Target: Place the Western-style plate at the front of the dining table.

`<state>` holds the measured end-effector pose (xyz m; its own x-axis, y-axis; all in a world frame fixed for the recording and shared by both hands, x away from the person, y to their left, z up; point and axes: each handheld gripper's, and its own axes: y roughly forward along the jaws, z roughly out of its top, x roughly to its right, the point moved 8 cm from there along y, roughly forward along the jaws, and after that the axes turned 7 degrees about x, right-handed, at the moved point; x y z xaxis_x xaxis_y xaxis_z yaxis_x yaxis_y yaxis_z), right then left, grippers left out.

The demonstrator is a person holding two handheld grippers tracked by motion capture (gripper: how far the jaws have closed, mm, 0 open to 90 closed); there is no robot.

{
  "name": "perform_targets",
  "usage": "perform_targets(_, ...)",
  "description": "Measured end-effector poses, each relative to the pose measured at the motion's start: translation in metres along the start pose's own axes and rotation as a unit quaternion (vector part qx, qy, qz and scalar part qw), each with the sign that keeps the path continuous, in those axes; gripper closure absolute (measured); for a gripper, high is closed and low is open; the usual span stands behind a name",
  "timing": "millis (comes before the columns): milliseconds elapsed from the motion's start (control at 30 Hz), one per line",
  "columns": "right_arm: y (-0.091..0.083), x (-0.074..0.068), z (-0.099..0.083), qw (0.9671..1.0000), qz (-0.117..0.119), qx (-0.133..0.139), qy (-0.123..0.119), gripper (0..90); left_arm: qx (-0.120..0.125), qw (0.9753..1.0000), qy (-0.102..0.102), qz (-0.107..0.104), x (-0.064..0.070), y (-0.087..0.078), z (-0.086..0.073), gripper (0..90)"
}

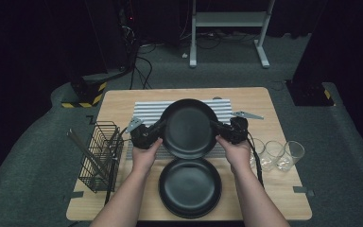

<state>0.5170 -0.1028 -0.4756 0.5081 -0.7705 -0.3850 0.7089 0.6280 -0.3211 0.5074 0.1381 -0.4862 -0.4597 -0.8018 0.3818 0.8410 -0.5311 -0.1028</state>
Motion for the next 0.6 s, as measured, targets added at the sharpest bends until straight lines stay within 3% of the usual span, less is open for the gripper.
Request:
perform_targets(233, 0.004, -0.002, 0.005, 0.9998, -0.016, 0.002, -0.009, 75.7, 0.004, 1.0, -0.007, 0.003, -0.006, 0.003, 0.002, 75.4)
perform_targets(400, 0.009, -0.006, 0.007, 0.9998, -0.013, 0.009, -0.008, 75.7, 0.003, 1.0, -0.001, 0.006, -0.01, 0.002, 0.007, 75.3)
perform_targets(600, 0.017, -0.006, 0.01, 0.9998, -0.014, 0.005, -0.012, 75.4, 0.003, 0.9999, -0.007, 0.015, -0.016, 0.004, 0.007, 75.0)
